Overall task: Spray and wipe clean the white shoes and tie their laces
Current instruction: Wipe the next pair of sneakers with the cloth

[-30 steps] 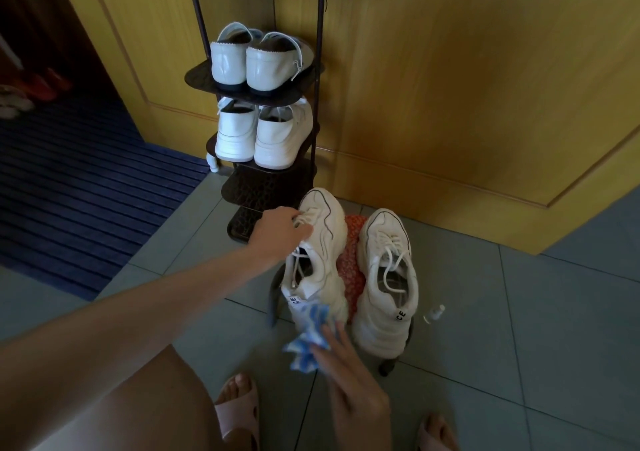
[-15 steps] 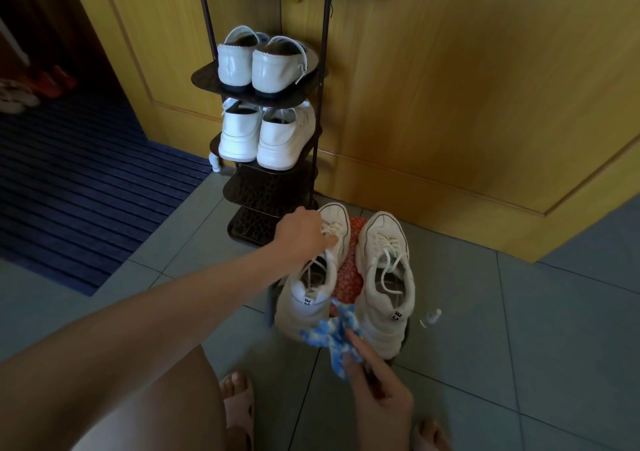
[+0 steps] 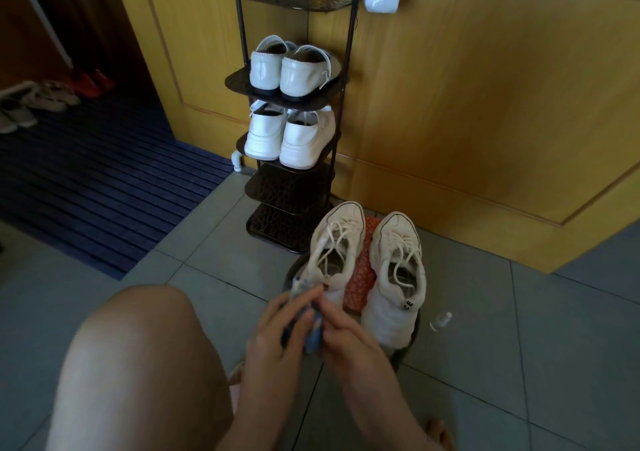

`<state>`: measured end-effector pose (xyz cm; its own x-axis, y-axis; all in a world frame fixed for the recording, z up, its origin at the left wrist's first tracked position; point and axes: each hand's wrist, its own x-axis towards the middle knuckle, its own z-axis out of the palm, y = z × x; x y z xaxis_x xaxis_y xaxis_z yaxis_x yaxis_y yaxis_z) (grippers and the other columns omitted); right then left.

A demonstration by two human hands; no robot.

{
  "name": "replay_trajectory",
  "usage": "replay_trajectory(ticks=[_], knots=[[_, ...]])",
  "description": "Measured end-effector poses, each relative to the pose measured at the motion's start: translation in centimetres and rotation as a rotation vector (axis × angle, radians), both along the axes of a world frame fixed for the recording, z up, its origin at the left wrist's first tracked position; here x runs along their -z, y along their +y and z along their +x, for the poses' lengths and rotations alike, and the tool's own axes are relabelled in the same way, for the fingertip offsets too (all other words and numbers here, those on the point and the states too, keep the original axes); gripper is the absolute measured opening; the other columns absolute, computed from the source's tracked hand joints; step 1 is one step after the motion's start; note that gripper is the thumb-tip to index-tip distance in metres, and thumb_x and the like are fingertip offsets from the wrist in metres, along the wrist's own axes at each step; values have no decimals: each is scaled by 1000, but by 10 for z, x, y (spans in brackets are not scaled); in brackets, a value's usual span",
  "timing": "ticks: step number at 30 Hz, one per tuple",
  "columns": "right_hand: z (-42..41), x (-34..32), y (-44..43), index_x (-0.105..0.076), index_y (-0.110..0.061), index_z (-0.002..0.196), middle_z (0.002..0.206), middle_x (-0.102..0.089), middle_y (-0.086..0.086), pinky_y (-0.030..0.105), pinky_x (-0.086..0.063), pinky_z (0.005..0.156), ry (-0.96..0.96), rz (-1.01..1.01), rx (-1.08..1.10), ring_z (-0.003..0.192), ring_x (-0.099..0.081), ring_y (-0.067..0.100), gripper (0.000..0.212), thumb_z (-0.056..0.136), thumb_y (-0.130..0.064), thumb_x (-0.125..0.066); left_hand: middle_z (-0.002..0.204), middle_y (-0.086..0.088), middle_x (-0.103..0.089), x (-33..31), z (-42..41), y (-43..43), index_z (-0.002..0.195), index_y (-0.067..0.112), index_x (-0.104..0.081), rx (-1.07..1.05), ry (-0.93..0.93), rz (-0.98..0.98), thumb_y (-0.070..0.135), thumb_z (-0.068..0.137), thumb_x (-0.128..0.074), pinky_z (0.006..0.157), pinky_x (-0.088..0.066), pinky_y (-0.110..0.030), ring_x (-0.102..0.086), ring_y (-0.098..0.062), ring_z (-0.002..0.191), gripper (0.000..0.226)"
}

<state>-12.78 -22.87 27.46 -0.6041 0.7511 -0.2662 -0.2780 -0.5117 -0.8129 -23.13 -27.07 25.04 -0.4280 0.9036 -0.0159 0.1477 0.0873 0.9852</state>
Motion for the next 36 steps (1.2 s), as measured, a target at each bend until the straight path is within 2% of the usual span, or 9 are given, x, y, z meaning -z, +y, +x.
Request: replay_trajectory(ticks=[3,6,9,11,16,23,27,30,36], knots=[[17,2,20,-54,-27,126,124,-64,4,38,-51,94,-267,271,-20,111,-62,20,44,92,1,-49,106,7,-67,18,-9,2,97,45,-63,-306,-31,-51,23,87,-57,73,-53,-15,-63,-7,96,24],[24,13,53,-49,-38,129,128,-59,3,37,-45,101,-706,797,19,117,-54,14,49,91,-7,-57,115,-3,-63,23,-19,24,118,22,-61,-477,-210,-58,20,93,-51,76,-49,-17,-61,-14,101,26],[8,26,71,-46,-34,135,147,-26,-20,20,-32,106,-850,916,-103,135,-29,-2,51,89,-23,-63,126,-5,-56,31,-36,66,129,17,-51,-493,-289,-55,23,98,-45,87,-45,-26,-56,-16,109,33],[-3,35,78,-59,-27,124,153,-21,-15,26,-39,100,-941,947,-114,133,-35,5,36,88,-28,-64,130,-8,-52,38,-42,92,133,15,-47,-400,-310,-38,20,99,-41,90,-44,-28,-53,-19,114,35],[-13,51,81,-70,-18,96,147,-38,-5,14,-36,94,-844,830,71,134,-32,-1,13,82,-19,-71,119,7,-51,56,-38,108,128,12,-53,-90,-103,-62,12,100,-38,73,-40,2,-50,-8,108,32],[-15,56,76,-72,-13,93,137,-51,-1,0,-38,78,-708,712,195,110,-42,-24,12,81,-11,-70,107,0,-65,61,-30,78,120,15,-60,-123,-52,-41,12,96,-47,74,-45,-6,-60,-8,94,28],[-14,63,81,-74,-10,93,125,-63,3,0,-38,79,-749,719,193,120,-44,-14,15,82,-18,-70,102,14,-61,63,-6,46,111,25,-60,-228,-83,53,7,89,-59,75,-46,-5,-60,4,92,29],[-14,58,79,-75,-11,91,110,-67,-8,3,-39,77,-709,688,152,112,-52,-9,12,84,-17,-66,111,1,-63,77,16,32,111,21,-63,-266,-51,71,1,83,-64,83,-49,-12,-60,-4,102,34],[6,44,88,-61,-19,125,127,-56,-13,22,-47,97,-657,600,-16,119,-53,6,32,98,-29,-45,125,-6,-59,80,34,28,117,9,-63,-330,68,48,-2,82,-65,90,-47,-13,-59,-17,112,37]])
